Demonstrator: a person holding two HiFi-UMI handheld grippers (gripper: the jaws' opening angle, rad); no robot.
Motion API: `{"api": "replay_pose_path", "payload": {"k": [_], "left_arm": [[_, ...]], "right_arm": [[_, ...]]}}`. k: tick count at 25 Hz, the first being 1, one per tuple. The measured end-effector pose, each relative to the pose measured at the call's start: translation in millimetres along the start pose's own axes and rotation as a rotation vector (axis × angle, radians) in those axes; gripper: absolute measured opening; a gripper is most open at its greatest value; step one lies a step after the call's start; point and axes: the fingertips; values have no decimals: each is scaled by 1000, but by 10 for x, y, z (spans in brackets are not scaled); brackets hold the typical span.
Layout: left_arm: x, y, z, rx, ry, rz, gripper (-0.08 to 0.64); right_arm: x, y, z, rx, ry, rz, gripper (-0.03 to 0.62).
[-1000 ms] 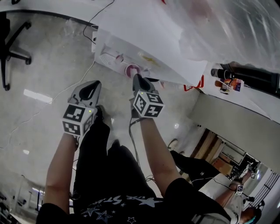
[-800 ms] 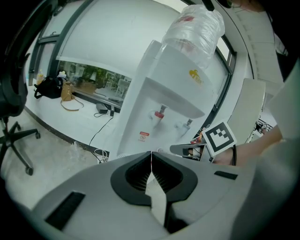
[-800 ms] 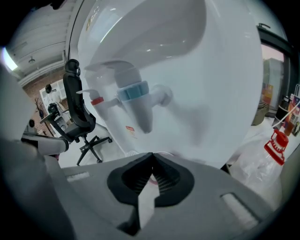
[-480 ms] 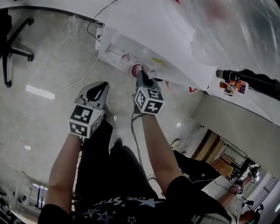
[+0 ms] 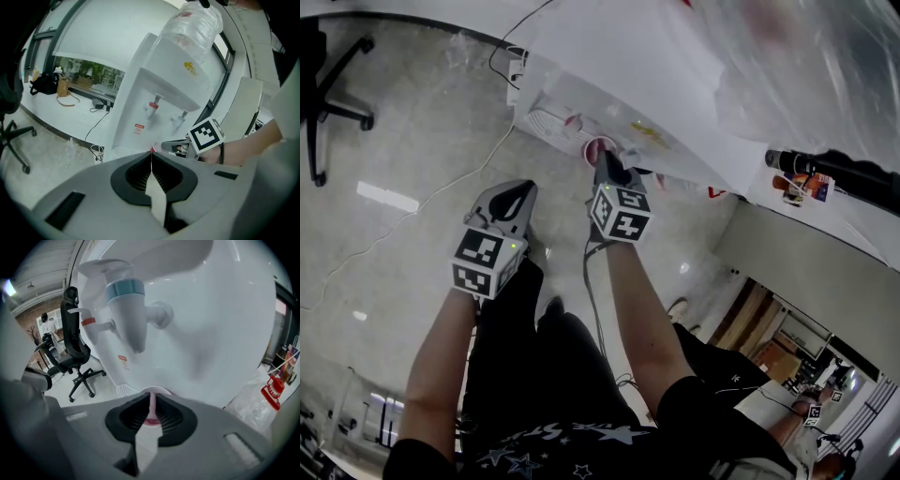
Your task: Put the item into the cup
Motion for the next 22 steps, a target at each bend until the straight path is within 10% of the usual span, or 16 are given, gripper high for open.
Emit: {"api": "replay_pose_path", "payload": {"k": [22], "left_arm": [[305,-169,-404,-17,58,-19,9]], "right_arm": [[741,-53,147,-3,77,-71,72]]}}
Point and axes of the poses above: the fingertips, and each gripper's own axes: x backward along the fingers, z to its left, y out of its top, and after that the axes turned 1 degree about -x, right-handed
